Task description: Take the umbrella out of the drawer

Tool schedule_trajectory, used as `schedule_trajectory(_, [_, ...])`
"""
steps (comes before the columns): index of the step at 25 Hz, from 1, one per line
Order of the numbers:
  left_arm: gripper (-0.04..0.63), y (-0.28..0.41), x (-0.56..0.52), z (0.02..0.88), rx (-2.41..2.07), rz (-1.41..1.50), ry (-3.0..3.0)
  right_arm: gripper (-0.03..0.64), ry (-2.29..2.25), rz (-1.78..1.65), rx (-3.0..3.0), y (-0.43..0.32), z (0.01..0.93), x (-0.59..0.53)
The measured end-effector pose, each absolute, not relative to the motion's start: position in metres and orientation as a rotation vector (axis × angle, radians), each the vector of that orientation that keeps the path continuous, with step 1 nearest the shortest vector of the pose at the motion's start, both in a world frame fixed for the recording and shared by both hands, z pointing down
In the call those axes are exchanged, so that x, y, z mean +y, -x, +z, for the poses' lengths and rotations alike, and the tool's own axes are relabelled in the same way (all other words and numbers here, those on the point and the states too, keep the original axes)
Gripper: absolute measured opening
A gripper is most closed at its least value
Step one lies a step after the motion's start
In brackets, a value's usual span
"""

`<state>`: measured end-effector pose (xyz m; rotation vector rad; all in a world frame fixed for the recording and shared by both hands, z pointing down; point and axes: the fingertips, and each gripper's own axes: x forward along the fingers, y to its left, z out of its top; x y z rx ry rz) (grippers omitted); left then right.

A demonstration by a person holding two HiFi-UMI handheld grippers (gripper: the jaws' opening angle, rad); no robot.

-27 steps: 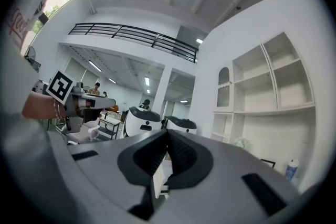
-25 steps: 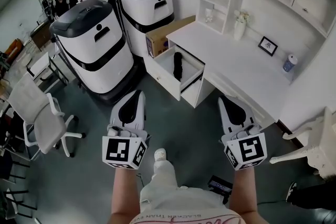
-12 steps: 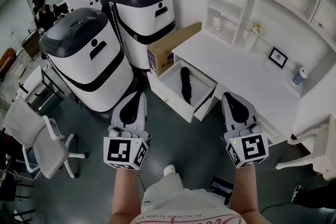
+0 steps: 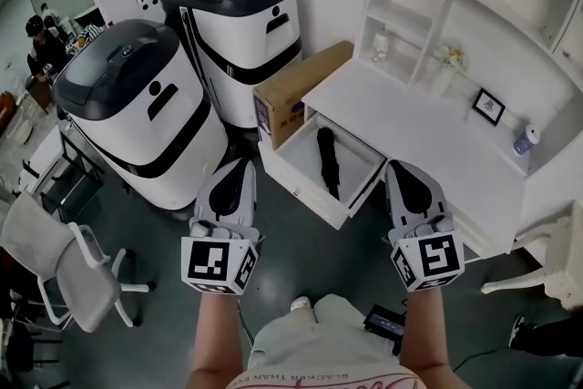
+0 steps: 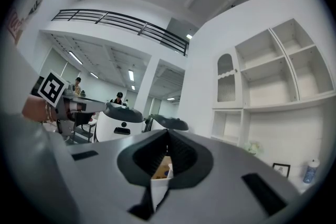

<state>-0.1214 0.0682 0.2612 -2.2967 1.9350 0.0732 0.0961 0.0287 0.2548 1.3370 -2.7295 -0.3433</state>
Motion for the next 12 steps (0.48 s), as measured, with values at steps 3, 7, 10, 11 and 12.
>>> schedule_trajectory(3, [0.009, 0.128, 0.057, 0.267, 1.93, 0.062, 2.314, 0.005, -1.353, -0.328, -2.744, -0.091, 0.255, 0.017])
schedule_trajectory(7, [0.009, 0.137, 0.039, 0.271, 1.939, 0.078, 2.343, 0.005, -1.362, -0.277, -2.774, -0.085, 0.257, -0.004])
schedule_trajectory(10, [0.009, 0.145, 0.022, 0.273, 1.966, 0.098, 2.337, 0.006, -1.345, -0.242, -2.798, -0.08, 0.262, -0.024])
schedule_trajectory(11, [0.009, 0.147, 0.015, 0.274, 1.971, 0.096, 2.334, 0.006, -1.338, -0.227, -2.805, -0.078, 0.264, -0.031])
schedule_trajectory(12, [0.009, 0.149, 0.008, 0.276, 1.975, 0.09, 2.332, 0.007, -1.334, -0.21, -2.809, -0.076, 0.266, -0.04])
